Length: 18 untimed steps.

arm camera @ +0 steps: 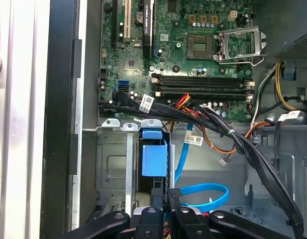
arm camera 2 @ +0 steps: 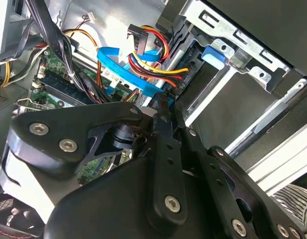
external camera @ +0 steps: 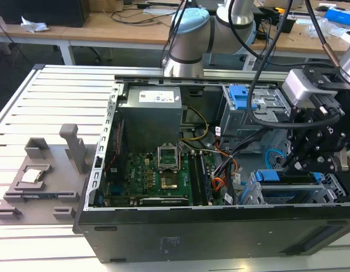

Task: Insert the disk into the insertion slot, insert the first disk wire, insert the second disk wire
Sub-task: 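Insert the second disk wire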

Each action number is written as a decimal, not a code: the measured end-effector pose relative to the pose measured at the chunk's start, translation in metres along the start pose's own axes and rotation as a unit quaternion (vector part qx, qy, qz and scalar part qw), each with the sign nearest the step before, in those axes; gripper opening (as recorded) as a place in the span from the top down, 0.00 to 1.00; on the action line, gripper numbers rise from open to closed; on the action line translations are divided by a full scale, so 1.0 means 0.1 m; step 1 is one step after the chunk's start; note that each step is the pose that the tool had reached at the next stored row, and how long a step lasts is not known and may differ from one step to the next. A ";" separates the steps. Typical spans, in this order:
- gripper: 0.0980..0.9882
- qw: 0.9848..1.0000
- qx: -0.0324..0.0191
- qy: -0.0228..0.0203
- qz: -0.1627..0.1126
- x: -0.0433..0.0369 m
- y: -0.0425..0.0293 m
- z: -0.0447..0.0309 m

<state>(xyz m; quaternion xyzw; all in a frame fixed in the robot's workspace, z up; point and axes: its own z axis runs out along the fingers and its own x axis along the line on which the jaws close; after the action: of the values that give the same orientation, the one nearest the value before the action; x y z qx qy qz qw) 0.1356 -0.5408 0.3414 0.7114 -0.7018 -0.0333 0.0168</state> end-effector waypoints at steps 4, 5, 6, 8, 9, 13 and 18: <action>0.93 1.000 0.000 0.000 0.000 0.017 -0.002 0.039; 0.93 1.000 0.000 0.001 0.000 0.020 -0.003 0.048; 0.93 1.000 0.000 0.001 0.000 0.021 -0.004 0.055; 0.93 1.000 0.000 0.000 0.000 0.020 -0.004 0.070; 0.93 1.000 0.000 0.000 0.000 0.020 -0.005 0.071; 0.85 1.000 0.000 0.000 0.000 0.019 -0.001 0.016; 0.86 1.000 0.000 0.000 0.000 -0.019 0.028 -0.394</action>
<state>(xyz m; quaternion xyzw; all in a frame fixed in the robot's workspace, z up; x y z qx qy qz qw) 0.1356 -0.5399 0.3809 0.7114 -0.7018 -0.0333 0.0168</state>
